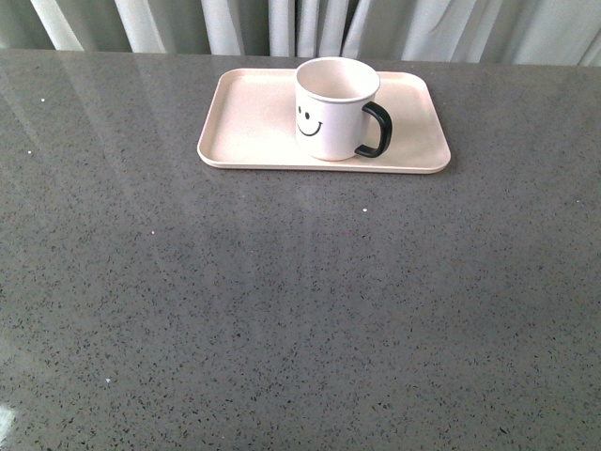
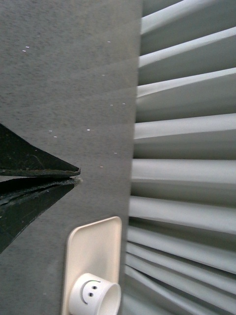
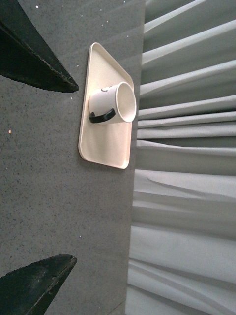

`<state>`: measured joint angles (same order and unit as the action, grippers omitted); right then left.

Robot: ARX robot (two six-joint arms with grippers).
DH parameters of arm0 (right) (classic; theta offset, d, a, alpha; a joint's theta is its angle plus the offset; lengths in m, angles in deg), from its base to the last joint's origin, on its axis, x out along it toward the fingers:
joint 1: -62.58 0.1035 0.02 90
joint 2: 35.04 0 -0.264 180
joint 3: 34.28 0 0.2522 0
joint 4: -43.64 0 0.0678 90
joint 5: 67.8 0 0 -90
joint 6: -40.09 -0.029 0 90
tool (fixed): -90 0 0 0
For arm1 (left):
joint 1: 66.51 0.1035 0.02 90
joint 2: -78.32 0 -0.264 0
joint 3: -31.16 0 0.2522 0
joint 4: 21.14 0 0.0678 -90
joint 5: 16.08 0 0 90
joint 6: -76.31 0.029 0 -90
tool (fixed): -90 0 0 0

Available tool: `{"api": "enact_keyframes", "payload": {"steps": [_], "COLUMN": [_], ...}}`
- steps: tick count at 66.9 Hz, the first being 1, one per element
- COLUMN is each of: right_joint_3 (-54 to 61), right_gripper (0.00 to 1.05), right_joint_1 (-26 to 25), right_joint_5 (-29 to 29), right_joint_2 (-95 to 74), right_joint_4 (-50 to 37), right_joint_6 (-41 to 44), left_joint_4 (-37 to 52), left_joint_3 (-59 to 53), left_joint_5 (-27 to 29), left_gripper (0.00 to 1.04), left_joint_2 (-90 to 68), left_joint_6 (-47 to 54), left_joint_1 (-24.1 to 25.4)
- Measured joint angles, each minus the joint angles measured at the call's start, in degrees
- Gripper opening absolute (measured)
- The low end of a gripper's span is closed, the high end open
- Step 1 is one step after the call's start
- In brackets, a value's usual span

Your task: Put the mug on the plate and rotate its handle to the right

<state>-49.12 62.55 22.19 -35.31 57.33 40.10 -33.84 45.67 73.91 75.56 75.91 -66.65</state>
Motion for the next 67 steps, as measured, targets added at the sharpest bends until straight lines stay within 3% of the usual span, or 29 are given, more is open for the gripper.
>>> {"api": "enact_keyframes", "payload": {"steps": [21,37,45,51,65,67], "right_joint_3": [0.0,0.0,0.0,0.0,0.0,-0.6], "right_gripper": [0.96,0.96,0.96,0.96,0.96,0.96], "right_joint_1": [0.0,0.0,0.0,0.0,0.0,-0.6], "right_joint_5": [0.0,0.0,0.0,0.0,0.0,2.2], "right_joint_2": [0.0,0.0,0.0,0.0,0.0,-1.2], "right_joint_4": [0.0,0.0,0.0,0.0,0.0,1.7], "right_joint_6": [0.0,0.0,0.0,0.0,0.0,0.9], "left_joint_4": [-1.1,-1.1,-1.1,-1.1,-1.1,-1.1], "left_joint_3": [0.0,0.0,0.0,0.0,0.0,0.0], "left_joint_5": [0.0,0.0,0.0,0.0,0.0,0.0], "left_gripper": [0.02,0.46,0.8,0.97,0.96,0.96], "left_joint_2": [1.8,1.8,1.9,1.9,1.9,1.9], "left_joint_6": [0.0,0.0,0.0,0.0,0.1,0.1], "left_joint_1": [0.0,0.0,0.0,0.0,0.0,0.0]}}
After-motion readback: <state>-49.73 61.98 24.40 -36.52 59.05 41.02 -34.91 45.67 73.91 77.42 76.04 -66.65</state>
